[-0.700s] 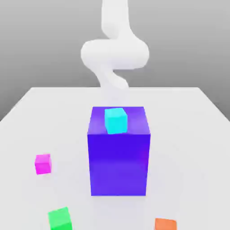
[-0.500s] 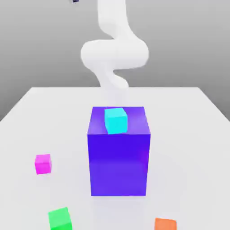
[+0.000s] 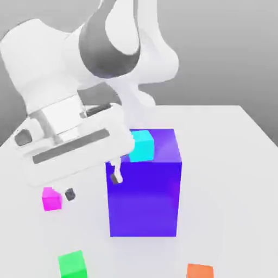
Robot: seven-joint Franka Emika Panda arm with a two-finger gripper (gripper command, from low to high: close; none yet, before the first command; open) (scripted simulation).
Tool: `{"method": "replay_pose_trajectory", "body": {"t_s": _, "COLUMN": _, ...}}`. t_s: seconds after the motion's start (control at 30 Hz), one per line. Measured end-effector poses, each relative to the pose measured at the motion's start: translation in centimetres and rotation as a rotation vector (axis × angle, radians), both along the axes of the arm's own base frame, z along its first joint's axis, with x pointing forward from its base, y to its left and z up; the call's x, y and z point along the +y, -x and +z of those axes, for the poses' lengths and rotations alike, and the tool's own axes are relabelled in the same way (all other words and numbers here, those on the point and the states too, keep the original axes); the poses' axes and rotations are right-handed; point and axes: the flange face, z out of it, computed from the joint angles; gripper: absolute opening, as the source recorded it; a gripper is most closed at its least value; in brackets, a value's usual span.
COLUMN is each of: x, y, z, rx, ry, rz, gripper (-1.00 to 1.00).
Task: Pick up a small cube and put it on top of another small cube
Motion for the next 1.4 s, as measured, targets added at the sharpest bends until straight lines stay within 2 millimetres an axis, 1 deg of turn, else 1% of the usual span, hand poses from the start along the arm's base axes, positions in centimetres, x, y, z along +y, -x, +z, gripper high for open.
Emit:
{"method": "replay_pose_trajectory", "body": {"t_s": 0.1, "x": -1.9, "y": 2.2, "z": -4.0, "rx": 0.05, "ry": 0.034, "rz": -0.022, "gripper": 0.0}}
{"method": "replay_pose_trajectory", "body": {"t_s": 0.17, "x": -3.3, "y": 4.0, "z": -6.2, "rx": 0.079, "ry": 0.068, "rz": -0.037, "gripper": 0.0}}
{"method": "replay_pose_trajectory", "body": {"t_s": 0.23, "x": -4.9, "y": 6.0, "z": -7.8, "rx": 0.105, "ry": 0.113, "rz": -0.047, "gripper": 0.0}}
{"method": "replay_pose_trajectory", "body": {"t_s": 0.3, "x": -6.6, "y": 8.2, "z": -8.9, "rx": 0.127, "ry": 0.165, "rz": -0.051, "gripper": 0.0}}
{"method": "replay_pose_trajectory", "body": {"t_s": 0.37, "x": -8.2, "y": 10.5, "z": -9.4, "rx": 0.146, "ry": 0.227, "rz": -0.052, "gripper": 0.0}}
{"method": "replay_pose_trajectory", "body": {"t_s": 0.43, "x": -9.5, "y": 12.6, "z": -9.4, "rx": 0.159, "ry": 0.284, "rz": -0.033, "gripper": 0.0}}
{"method": "replay_pose_trajectory", "body": {"t_s": 0.57, "x": -10.6, "y": 15.9, "z": -8.5, "rx": 0.166, "ry": 0.362, "rz": 0.074, "gripper": 0.0}}
{"method": "replay_pose_trajectory", "body": {"t_s": 0.63, "x": -10.7, "y": 17.3, "z": -8.0, "rx": 0.164, "ry": 0.388, "rz": 0.146, "gripper": 0.0}}
{"method": "replay_pose_trajectory", "body": {"t_s": 0.7, "x": -10.3, "y": 17.7, "z": -8.1, "rx": 0.155, "ry": 0.391, "rz": 0.215, "gripper": 0.0}}
{"method": "replay_pose_trajectory", "body": {"t_s": 0.8, "x": -10.4, "y": 17.6, "z": -9.3, "rx": 0.151, "ry": 0.4, "rz": 0.237, "gripper": 0.0}}
{"method": "replay_pose_trajectory", "body": {"t_s": 0.9, "x": -10.4, "y": 17.6, "z": -11.1, "rx": 0.151, "ry": 0.402, "rz": 0.241, "gripper": 0.0}}
{"method": "replay_pose_trajectory", "body": {"t_s": 1.0, "x": -10.3, "y": 17.8, "z": -13.4, "rx": 0.152, "ry": 0.396, "rz": 0.24, "gripper": 0.0}}
{"method": "replay_pose_trajectory", "body": {"t_s": 1.03, "x": -10.2, "y": 17.9, "z": -14.1, "rx": 0.153, "ry": 0.393, "rz": 0.24, "gripper": -1.0}}
{"method": "replay_pose_trajectory", "body": {"t_s": 1.2, "x": -10.2, "y": 17.9, "z": -14.1, "rx": 0.153, "ry": 0.39, "rz": 0.24, "gripper": -1.0}}
{"method": "replay_pose_trajectory", "body": {"t_s": 1.23, "x": -10.2, "y": 17.9, "z": -14.5, "rx": 0.153, "ry": 0.388, "rz": 0.239, "gripper": -1.0}}
{"method": "replay_pose_trajectory", "body": {"t_s": 1.3, "x": -10.2, "y": 17.8, "z": -13.7, "rx": 0.152, "ry": 0.392, "rz": 0.24, "gripper": -1.0}}
{"method": "replay_pose_trajectory", "body": {"t_s": 1.4, "x": -10.4, "y": 17.6, "z": -11.6, "rx": 0.151, "ry": 0.399, "rz": 0.242, "gripper": -1.0}}
